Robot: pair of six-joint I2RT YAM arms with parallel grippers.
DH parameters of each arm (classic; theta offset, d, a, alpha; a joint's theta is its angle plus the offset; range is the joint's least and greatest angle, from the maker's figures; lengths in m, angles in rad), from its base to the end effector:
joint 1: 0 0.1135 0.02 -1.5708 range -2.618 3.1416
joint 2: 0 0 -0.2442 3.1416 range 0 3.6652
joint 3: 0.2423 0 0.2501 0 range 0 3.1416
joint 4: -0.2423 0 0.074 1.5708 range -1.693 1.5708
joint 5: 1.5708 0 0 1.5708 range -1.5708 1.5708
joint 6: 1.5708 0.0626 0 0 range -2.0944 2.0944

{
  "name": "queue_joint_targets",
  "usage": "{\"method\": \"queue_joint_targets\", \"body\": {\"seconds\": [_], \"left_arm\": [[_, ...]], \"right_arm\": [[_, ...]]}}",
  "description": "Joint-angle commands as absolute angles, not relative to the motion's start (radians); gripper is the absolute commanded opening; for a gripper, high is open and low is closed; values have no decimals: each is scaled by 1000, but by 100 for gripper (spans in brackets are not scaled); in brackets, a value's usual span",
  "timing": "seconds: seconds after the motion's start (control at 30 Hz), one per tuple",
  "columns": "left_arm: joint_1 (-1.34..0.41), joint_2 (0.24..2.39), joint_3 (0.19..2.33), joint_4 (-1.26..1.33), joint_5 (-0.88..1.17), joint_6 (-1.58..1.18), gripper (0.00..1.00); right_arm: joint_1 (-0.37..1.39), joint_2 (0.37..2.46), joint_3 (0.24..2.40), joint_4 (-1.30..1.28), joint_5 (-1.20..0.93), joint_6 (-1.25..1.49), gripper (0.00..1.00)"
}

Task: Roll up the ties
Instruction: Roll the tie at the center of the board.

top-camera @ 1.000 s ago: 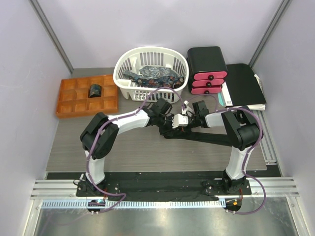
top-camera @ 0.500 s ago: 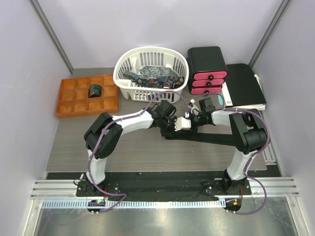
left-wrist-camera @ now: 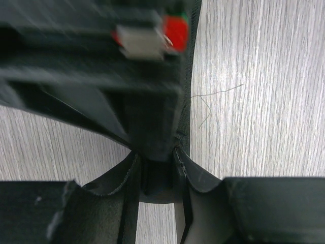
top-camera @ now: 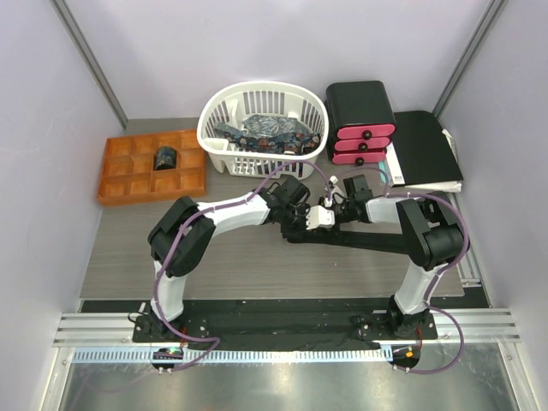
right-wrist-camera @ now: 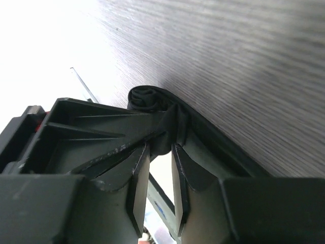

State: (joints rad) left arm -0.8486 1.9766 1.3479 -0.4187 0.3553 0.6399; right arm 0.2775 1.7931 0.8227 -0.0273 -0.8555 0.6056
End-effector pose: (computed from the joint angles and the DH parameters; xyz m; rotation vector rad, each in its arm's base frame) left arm 0.2576 -0.3253 0.1287 1.8591 1.8336 -0.5385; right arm 0.2976 0.1339 0.0886 0.0812 2.6605 1.4195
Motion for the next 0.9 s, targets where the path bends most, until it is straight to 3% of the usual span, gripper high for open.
{"method": "queue_joint_targets", "body": {"seconds": [0.0, 0.27, 0.4, 0.6, 0.77, 0.87], "left_arm": [[-859, 2062, 1307, -560, 298, 653, 29], [-858, 2060, 1302, -561, 302, 667, 29], [-859, 2060, 1298, -563, 305, 678, 29], [-861, 2057, 1290, -563, 316, 686, 29], [-861, 2056, 1289, -561, 310, 692, 31], [-853, 2051, 1290, -560, 307, 683, 32]], "right_arm": [[308, 1816, 804, 107, -847, 673, 31], [319, 1836, 807, 121, -792, 672, 27], [316, 1824, 813, 101, -775, 667, 33], [321, 1836, 813, 167, -781, 716, 33], [322, 1844, 813, 126, -782, 678, 4], [311, 1836, 804, 77, -775, 637, 1]]}}
